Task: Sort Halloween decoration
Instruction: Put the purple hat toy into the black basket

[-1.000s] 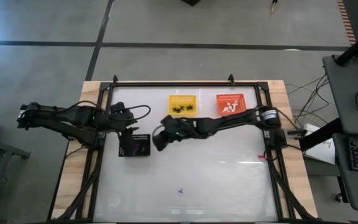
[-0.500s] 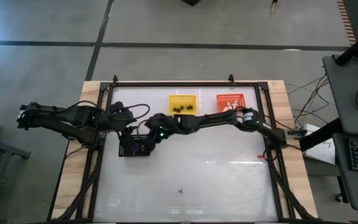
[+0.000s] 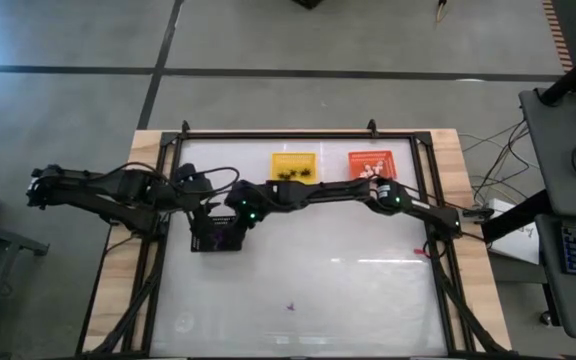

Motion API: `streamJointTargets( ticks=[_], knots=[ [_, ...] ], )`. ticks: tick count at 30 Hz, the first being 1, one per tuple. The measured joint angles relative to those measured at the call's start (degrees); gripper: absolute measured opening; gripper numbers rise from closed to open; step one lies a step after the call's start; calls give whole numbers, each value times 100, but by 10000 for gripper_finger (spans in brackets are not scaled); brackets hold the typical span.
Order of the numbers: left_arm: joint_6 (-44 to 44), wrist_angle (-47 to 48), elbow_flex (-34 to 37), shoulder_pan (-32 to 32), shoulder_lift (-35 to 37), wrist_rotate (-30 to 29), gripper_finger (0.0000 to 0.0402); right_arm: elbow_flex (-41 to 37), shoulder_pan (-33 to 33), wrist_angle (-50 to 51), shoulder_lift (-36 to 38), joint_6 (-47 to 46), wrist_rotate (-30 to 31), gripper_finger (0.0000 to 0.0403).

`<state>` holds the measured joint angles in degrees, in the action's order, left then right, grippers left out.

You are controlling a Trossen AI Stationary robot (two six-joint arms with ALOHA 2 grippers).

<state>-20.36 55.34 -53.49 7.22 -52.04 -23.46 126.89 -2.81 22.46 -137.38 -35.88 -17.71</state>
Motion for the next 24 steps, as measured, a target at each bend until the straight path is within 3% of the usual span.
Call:
streamJointTargets(
  ticks=[7, 15, 24],
  knots=[
    [-180, 212, 1, 11, -2, 646, 119, 356, -135, 2518, 385, 673, 124, 141],
    [-50, 193, 69, 142, -258, 959, 119, 361, 79, 5565, 1174, 956, 1313, 136],
    [329, -799, 70, 555, -798, 1412, 119, 344, 350, 6760, 2276, -27, 2463, 127]
  ],
)
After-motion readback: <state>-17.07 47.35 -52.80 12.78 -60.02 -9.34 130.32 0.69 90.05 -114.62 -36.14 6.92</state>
